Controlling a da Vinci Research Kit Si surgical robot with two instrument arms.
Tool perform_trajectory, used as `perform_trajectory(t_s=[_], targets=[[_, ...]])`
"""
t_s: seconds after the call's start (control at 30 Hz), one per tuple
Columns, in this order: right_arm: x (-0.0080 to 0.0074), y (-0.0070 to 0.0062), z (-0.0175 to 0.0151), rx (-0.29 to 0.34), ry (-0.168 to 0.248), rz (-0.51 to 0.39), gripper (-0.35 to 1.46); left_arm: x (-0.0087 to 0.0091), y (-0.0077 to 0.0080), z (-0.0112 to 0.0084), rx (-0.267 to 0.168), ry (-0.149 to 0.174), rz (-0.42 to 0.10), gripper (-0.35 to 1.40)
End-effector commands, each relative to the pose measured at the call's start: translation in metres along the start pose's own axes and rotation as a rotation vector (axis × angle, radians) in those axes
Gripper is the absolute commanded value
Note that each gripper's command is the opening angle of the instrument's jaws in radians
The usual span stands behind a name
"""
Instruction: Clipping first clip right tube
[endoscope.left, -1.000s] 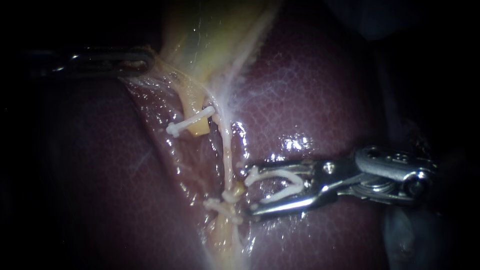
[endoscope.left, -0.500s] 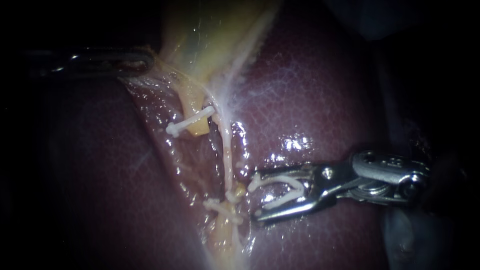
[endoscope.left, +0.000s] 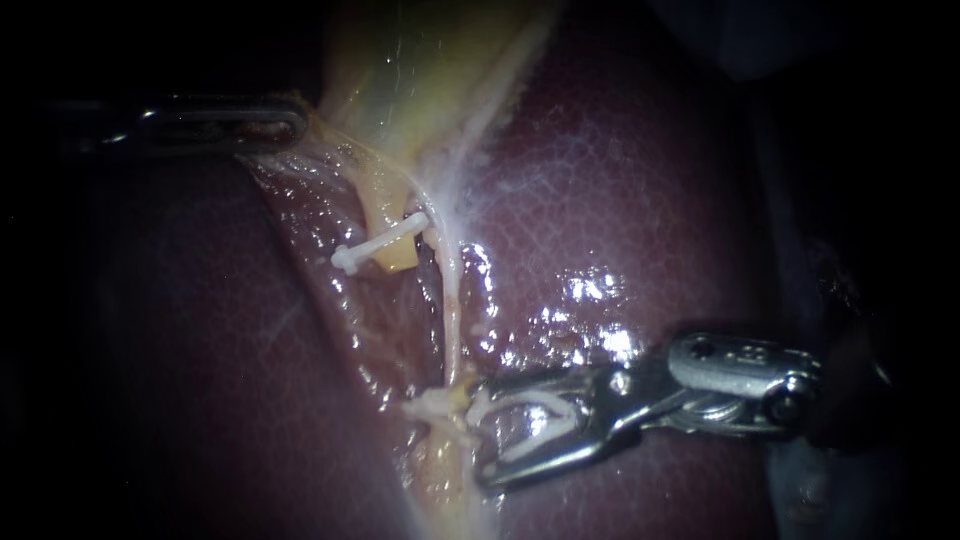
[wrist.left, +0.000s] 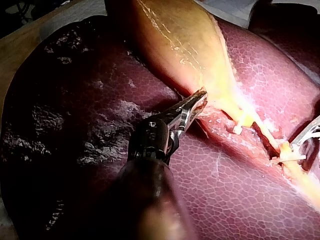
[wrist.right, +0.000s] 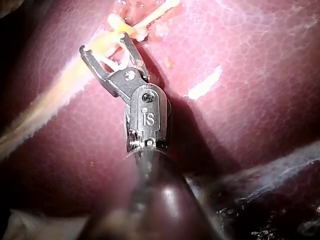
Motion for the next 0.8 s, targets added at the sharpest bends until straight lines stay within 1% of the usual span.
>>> perform_trajectory(t_s=[0.03, 0.23, 0.6, 0.8], targets=[[-0.0001, 0.0, 0.0004, 0.002, -0.001, 0.0, 0.5, 0.0, 0.0, 0.0, -0.001, 0.0, -0.001, -0.35], [-0.0004, 0.0003, 0.0021, 0.005, -0.004, 0.0, 0.5, 0.0, 0.0, 0.0, -0.001, 0.0, -0.001, -0.35], [0.0002, 0.0008, 0.0048, 0.017, -0.011, -0.006, 0.5, 0.0001, 0.0, 0.0001, -0.001, -0.001, 0.0, -0.35], [0.0004, 0.001, 0.0056, 0.02, -0.012, -0.008, 0.5, 0.0001, 0.0, 0.0001, -0.001, -0.001, 0.0, -0.35]])
